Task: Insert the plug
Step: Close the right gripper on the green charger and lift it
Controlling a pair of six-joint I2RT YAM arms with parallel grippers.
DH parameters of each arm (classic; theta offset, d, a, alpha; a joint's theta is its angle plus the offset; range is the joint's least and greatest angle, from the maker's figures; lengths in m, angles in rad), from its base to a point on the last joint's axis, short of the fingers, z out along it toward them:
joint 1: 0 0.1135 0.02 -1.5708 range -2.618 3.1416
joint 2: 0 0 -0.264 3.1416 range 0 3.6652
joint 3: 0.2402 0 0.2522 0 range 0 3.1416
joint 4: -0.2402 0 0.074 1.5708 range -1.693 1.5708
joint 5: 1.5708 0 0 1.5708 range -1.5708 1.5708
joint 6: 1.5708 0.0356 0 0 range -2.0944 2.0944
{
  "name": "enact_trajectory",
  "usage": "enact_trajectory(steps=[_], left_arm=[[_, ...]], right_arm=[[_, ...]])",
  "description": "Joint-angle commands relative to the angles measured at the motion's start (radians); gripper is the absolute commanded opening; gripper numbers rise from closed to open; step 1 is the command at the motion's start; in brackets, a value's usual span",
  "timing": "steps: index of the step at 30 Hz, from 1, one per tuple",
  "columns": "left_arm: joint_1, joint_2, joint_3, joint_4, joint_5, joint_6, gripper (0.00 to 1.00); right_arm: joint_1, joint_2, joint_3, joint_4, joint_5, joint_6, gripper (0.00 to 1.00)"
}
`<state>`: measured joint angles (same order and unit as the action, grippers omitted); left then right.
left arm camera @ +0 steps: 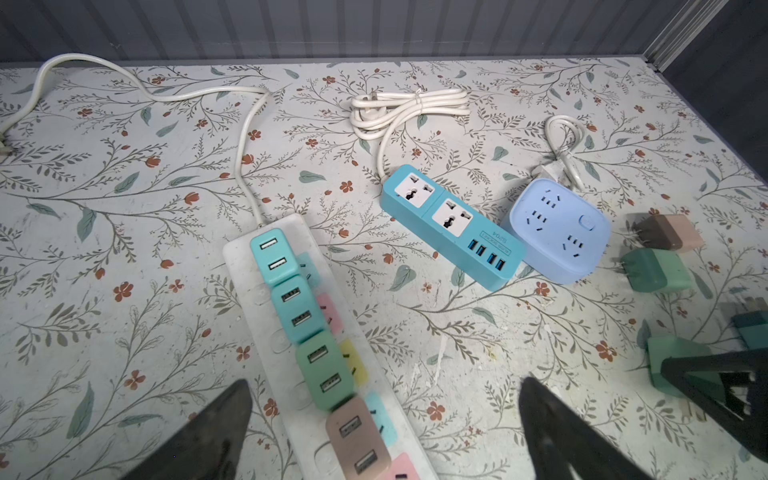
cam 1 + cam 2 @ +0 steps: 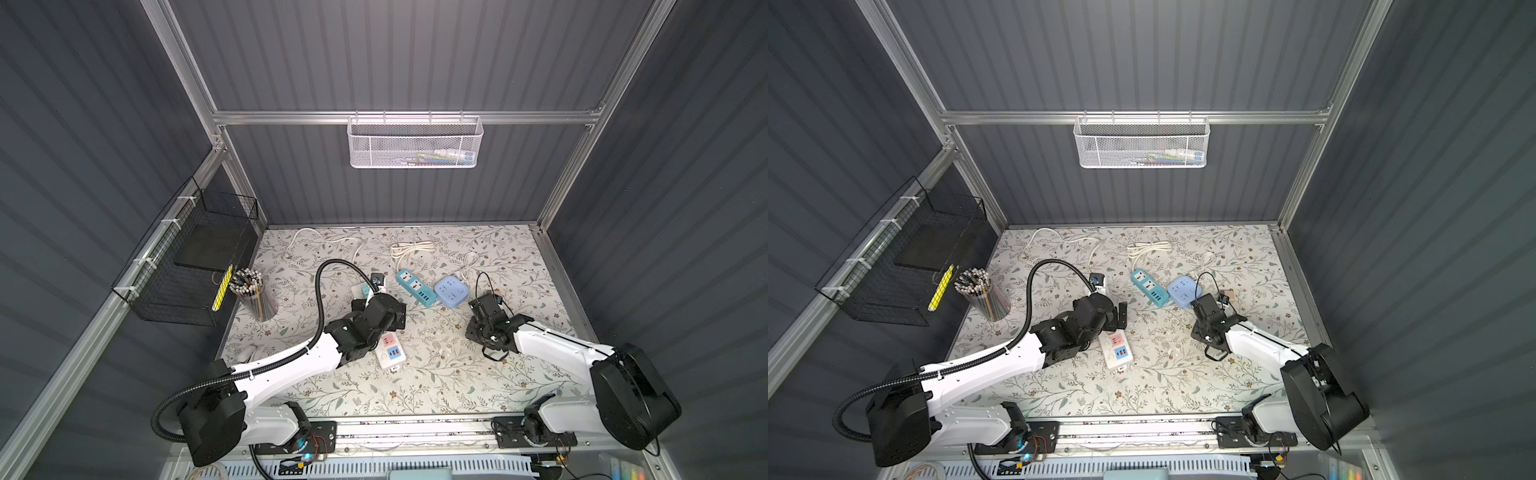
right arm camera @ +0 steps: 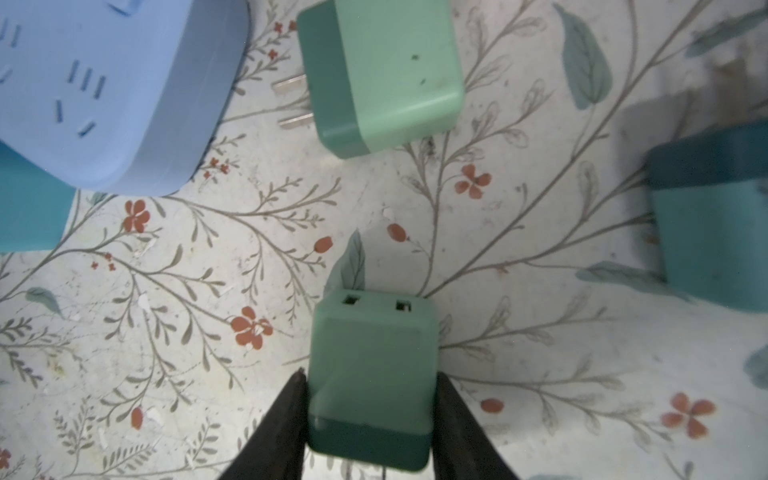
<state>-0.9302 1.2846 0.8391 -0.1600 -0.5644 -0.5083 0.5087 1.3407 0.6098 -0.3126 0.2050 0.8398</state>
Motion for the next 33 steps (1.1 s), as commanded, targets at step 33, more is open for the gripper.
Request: enact_trajectory(steps=[33], left_arm=[[0.003, 0.016, 0.024, -0.053, 0.052, 0.048, 1.00]], right_arm=[[0.332, 0.028, 0.104, 0.089, -0.145, 0.175, 0.71]])
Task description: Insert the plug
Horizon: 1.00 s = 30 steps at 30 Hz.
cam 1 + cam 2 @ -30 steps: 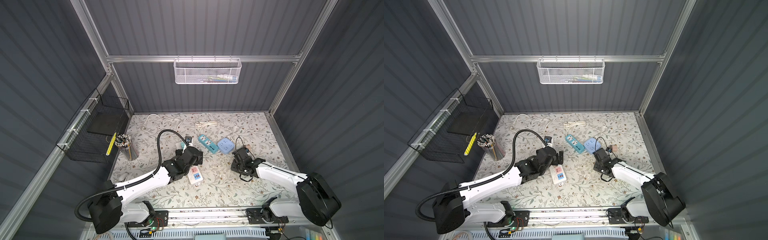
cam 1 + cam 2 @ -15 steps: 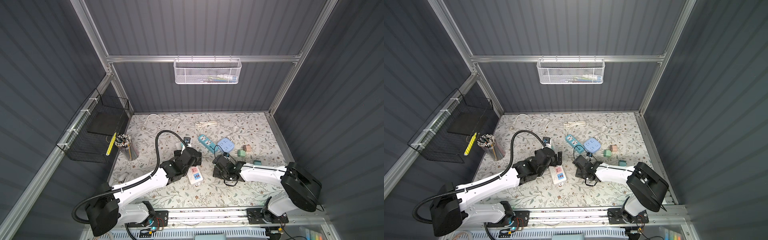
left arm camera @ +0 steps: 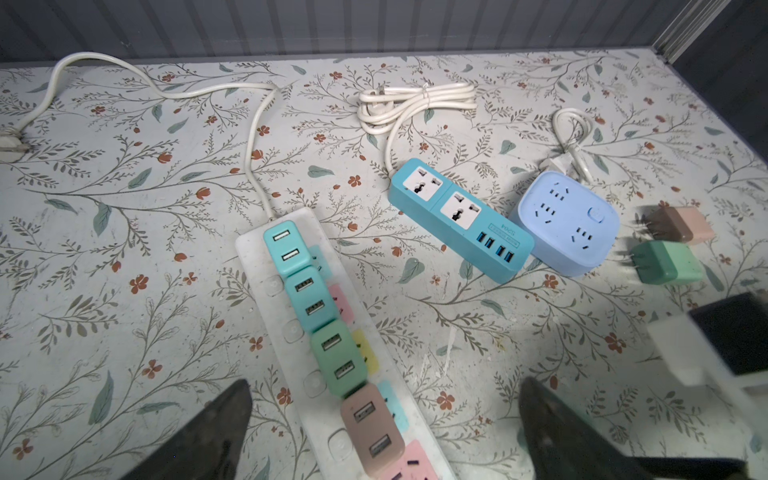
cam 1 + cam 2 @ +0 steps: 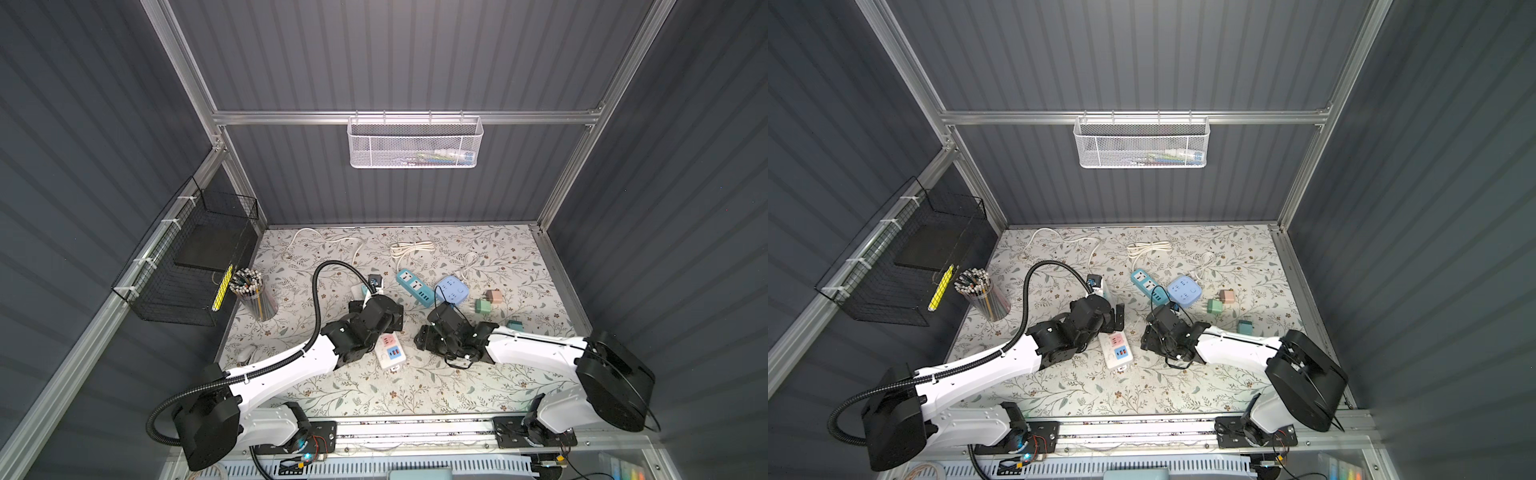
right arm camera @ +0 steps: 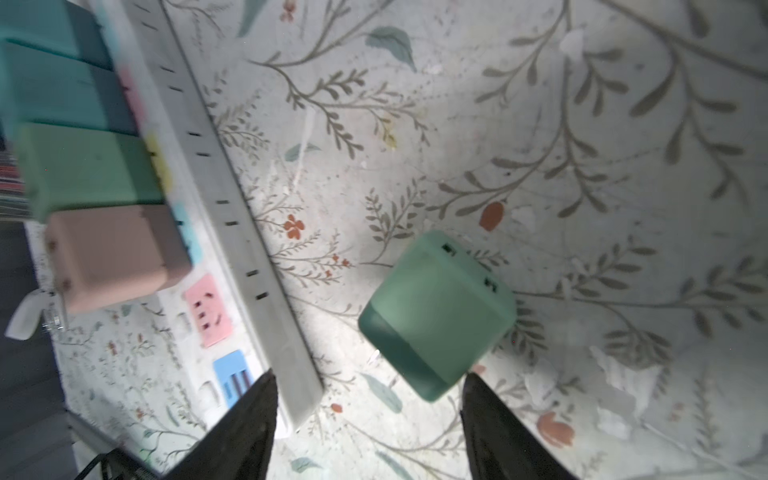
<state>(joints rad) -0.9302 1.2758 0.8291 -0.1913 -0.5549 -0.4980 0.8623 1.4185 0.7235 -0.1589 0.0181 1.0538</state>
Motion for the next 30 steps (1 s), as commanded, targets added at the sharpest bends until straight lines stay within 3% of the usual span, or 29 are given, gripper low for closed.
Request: enact_trajectory(steps=[1, 3, 8, 12, 14, 20, 23, 27, 30], left_arm=[[0.003, 0.037, 0.032, 0.003, 0.101, 0.068, 0.96], [0.001, 0.066, 0.042, 0.046, 0.265, 0.140, 0.83], [-0.018, 0.209, 0.165, -0.074, 0.418, 0.239, 0.84], [-0.061, 0.299, 0.241, -0.141, 0.418, 0.298, 0.85], [-0.073, 0.353, 0.293, -0.197, 0.408, 0.309, 0.84], [-0.117, 0.533, 0.458, -0.384, 0.393, 0.336, 0.76], [-0.127, 0.594, 0.511, -0.439, 0.392, 0.350, 0.74], [-0.133, 0.641, 0.534, -0.456, 0.395, 0.358, 0.72], [-0.133, 0.669, 0.547, -0.448, 0.410, 0.361, 0.70]], right_arm=[[-0.035, -0.078, -0.013, -0.104, 0.078, -0.067, 0.71], [-0.068, -0.135, -0.030, -0.168, 0.147, -0.117, 0.70], [-0.168, -0.292, -0.118, -0.194, 0.256, -0.291, 0.72], [-0.229, -0.401, -0.174, -0.152, 0.243, -0.411, 0.77], [-0.265, -0.416, -0.154, -0.210, 0.247, -0.389, 0.76], [-0.337, -0.447, -0.174, -0.167, 0.100, -0.458, 0.71], [-0.339, -0.456, -0.180, -0.150, 0.063, -0.476, 0.64], [-0.346, -0.466, -0.189, -0.152, 0.052, -0.473, 0.45], [-0.347, -0.477, -0.199, -0.148, 0.051, -0.468, 0.45]])
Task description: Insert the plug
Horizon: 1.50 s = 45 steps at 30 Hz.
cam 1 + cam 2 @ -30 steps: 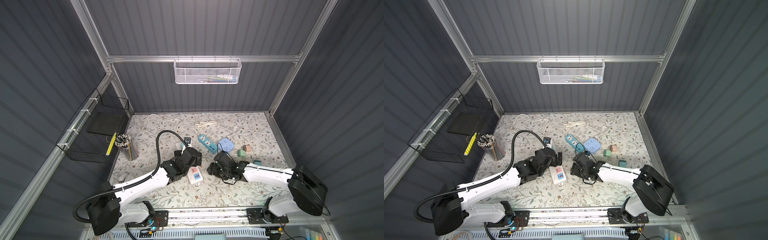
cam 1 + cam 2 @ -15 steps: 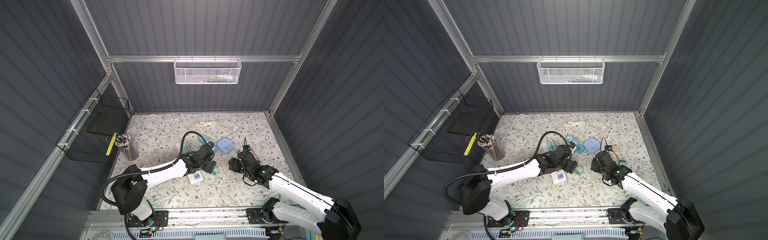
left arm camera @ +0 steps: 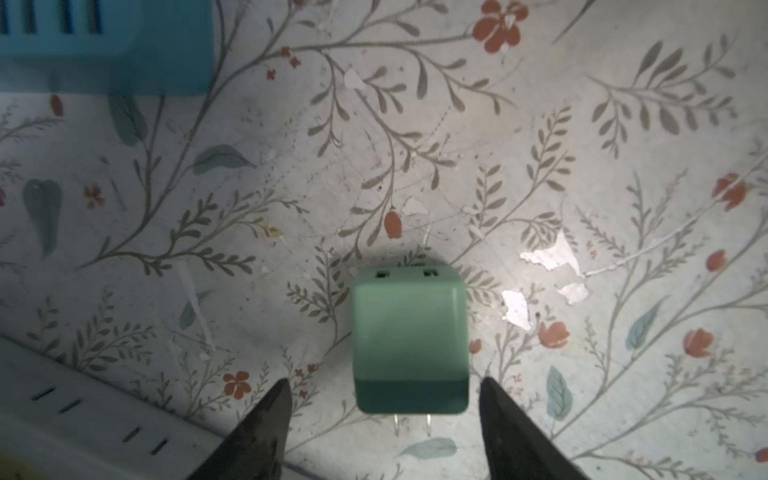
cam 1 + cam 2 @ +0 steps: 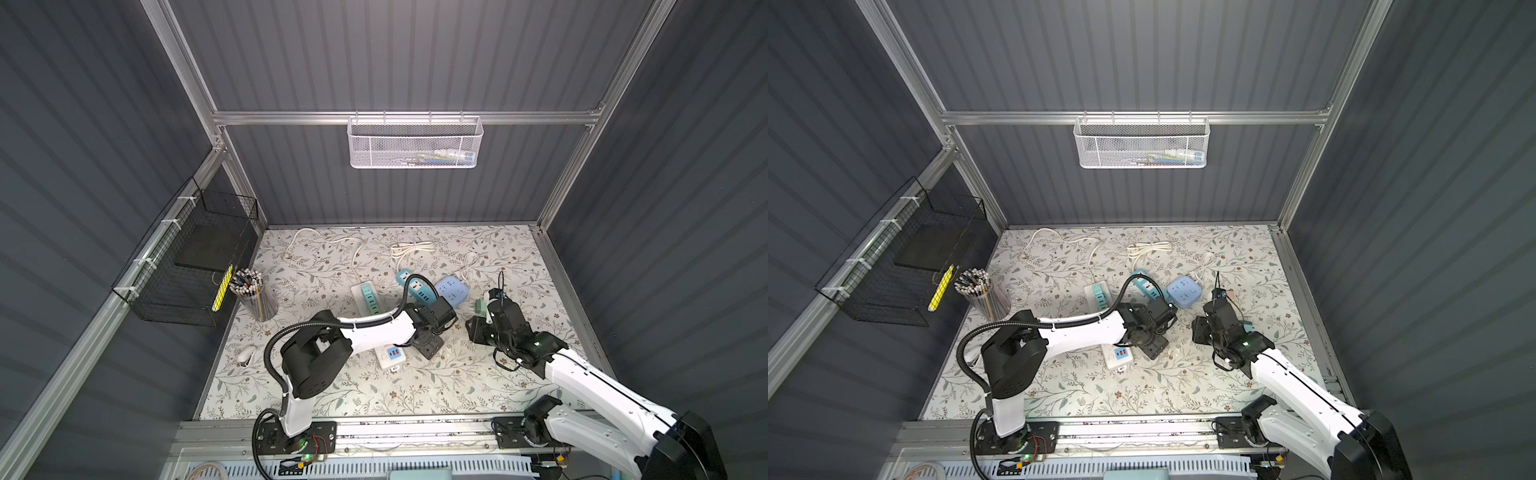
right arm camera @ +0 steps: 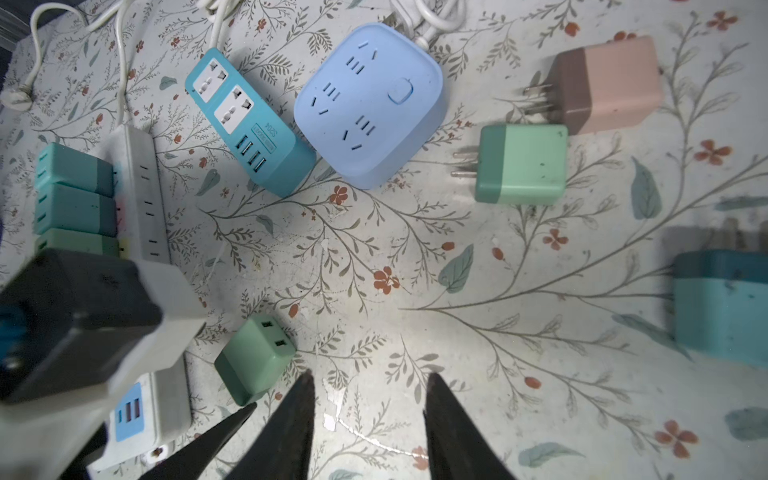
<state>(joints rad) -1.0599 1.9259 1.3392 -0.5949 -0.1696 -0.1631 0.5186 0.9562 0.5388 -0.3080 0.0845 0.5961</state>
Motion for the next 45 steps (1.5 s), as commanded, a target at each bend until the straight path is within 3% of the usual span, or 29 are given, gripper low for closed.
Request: enact_trajectory(steps=[1, 9, 17, 21, 26, 32, 37, 42, 45], left_arm=[[-0.003, 0.027, 0.044, -0.044, 0.029, 0.025, 0.70], [-0.003, 0.083, 0.063, -0.007, 0.024, 0.027, 0.62], [-0.003, 0.085, 0.031, 0.022, -0.007, 0.009, 0.39], [-0.003, 0.012, -0.038, 0.109, 0.005, 0.026, 0.28], [-0.005, -0.217, -0.293, 0.478, 0.007, 0.055, 0.15], [-0.005, -0.433, -0.556, 0.881, -0.060, 0.126, 0.14], [-0.005, -0.520, -0.828, 1.403, -0.054, 0.197, 0.14], [-0.005, -0.526, -0.906, 1.568, -0.103, 0.147, 0.13], [-0.005, -0.530, -0.926, 1.603, -0.104, 0.112, 0.13]], right_arm=[[-0.005, -0.015, -0.016, -0.003, -0.018, -0.010, 0.45], [-0.003, -0.034, -0.024, -0.016, -0.007, -0.007, 0.48], [-0.004, -0.061, -0.033, -0.030, 0.003, -0.012, 0.50], [-0.005, -0.063, -0.026, -0.033, -0.014, -0.015, 0.50], [-0.004, -0.102, -0.022, -0.012, -0.075, -0.019, 0.50], [-0.002, -0.070, -0.002, 0.033, -0.197, -0.021, 0.49], [0.004, -0.105, -0.005, 0.116, -0.293, -0.016, 0.49], [0.016, -0.122, 0.005, 0.221, -0.449, -0.024, 0.49], [0.052, -0.093, 0.030, 0.246, -0.454, -0.044, 0.51]])
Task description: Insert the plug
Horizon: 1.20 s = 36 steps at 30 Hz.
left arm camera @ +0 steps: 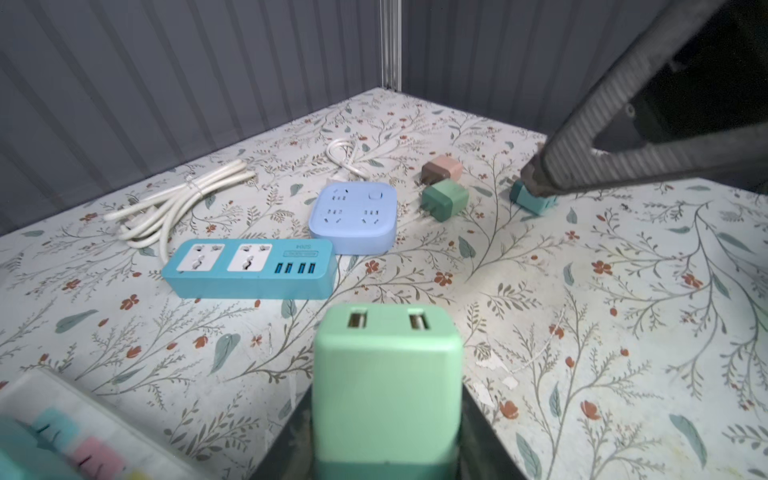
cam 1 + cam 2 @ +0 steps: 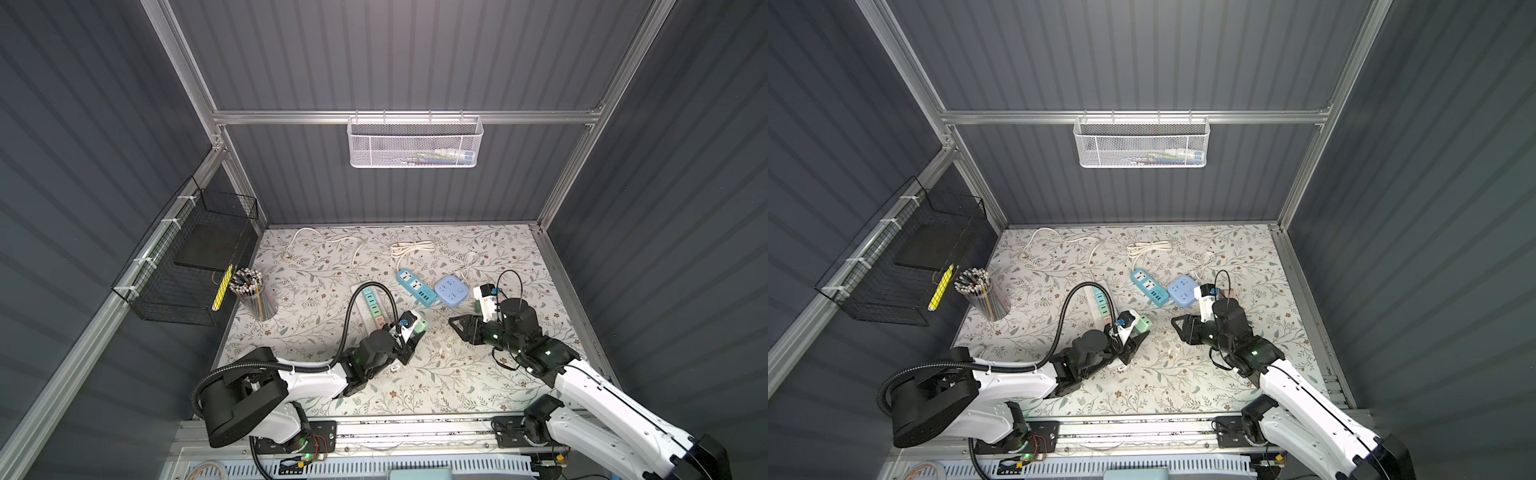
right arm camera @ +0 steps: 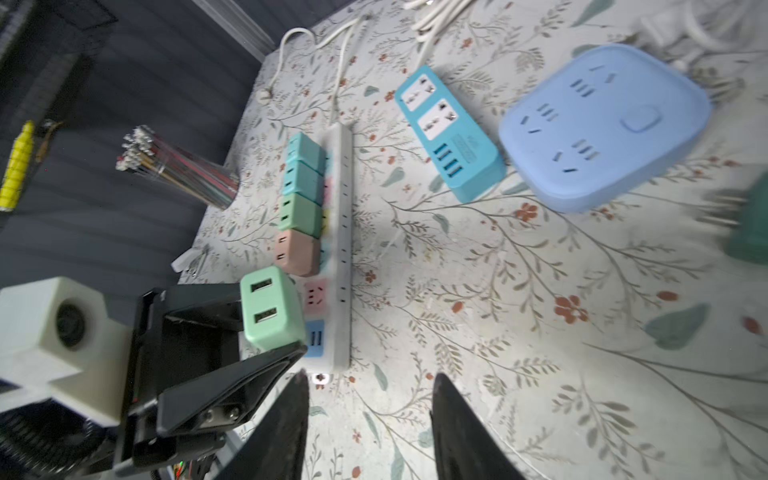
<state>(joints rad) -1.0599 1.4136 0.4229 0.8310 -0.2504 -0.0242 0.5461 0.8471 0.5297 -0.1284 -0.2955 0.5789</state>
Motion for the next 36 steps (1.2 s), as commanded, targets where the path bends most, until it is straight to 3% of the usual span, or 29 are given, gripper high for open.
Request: enact_trajectory(steps=[1, 4, 8, 11, 16, 23, 27, 29, 32, 34, 36], left_arm=[[-0.005, -0.021, -0.011, 0.178, -0.023, -0.036, 0.13], [-0.005, -0.022, -0.011, 0.172, -0.005, -0.058, 0.13], [-0.005, -0.035, -0.012, 0.167, 0.000, -0.079, 0.14], [-0.005, -0.057, -0.012, 0.145, -0.006, -0.095, 0.14], [-0.005, -0.092, -0.012, 0.128, 0.002, -0.107, 0.14], [-0.004, -0.107, -0.027, 0.111, 0.003, -0.126, 0.17], [-0.005, -0.119, -0.029, 0.099, -0.010, -0.124, 0.34], [-0.005, -0.133, -0.029, 0.081, -0.032, -0.132, 0.56], [-0.005, -0.176, -0.053, 0.069, -0.087, -0.146, 0.70], [-0.005, -0.237, -0.083, 0.055, -0.148, -0.169, 0.79], [-0.003, -0.344, -0.102, -0.048, -0.276, -0.234, 0.83]], right_arm=[[0.042, 0.031, 0.053, 0.073, -0.074, -0.034, 0.51], [0.101, 0.079, 0.092, 0.106, -0.052, -0.056, 0.54], [0.201, 0.128, 0.132, 0.148, 0.091, -0.100, 0.57], [0.224, 0.177, 0.136, 0.211, 0.091, -0.091, 0.57], [0.238, 0.245, 0.147, 0.266, 0.100, -0.074, 0.52], [0.261, 0.265, 0.131, 0.352, 0.119, -0.032, 0.35], [0.278, 0.295, 0.146, 0.344, 0.114, -0.036, 0.27], [0.288, 0.290, 0.153, 0.340, 0.125, -0.038, 0.26], [0.314, 0.283, 0.146, 0.349, 0.182, -0.055, 0.25], [0.337, 0.282, 0.132, 0.368, 0.244, -0.077, 0.25], [0.363, 0.297, 0.116, 0.403, 0.315, -0.091, 0.25]])
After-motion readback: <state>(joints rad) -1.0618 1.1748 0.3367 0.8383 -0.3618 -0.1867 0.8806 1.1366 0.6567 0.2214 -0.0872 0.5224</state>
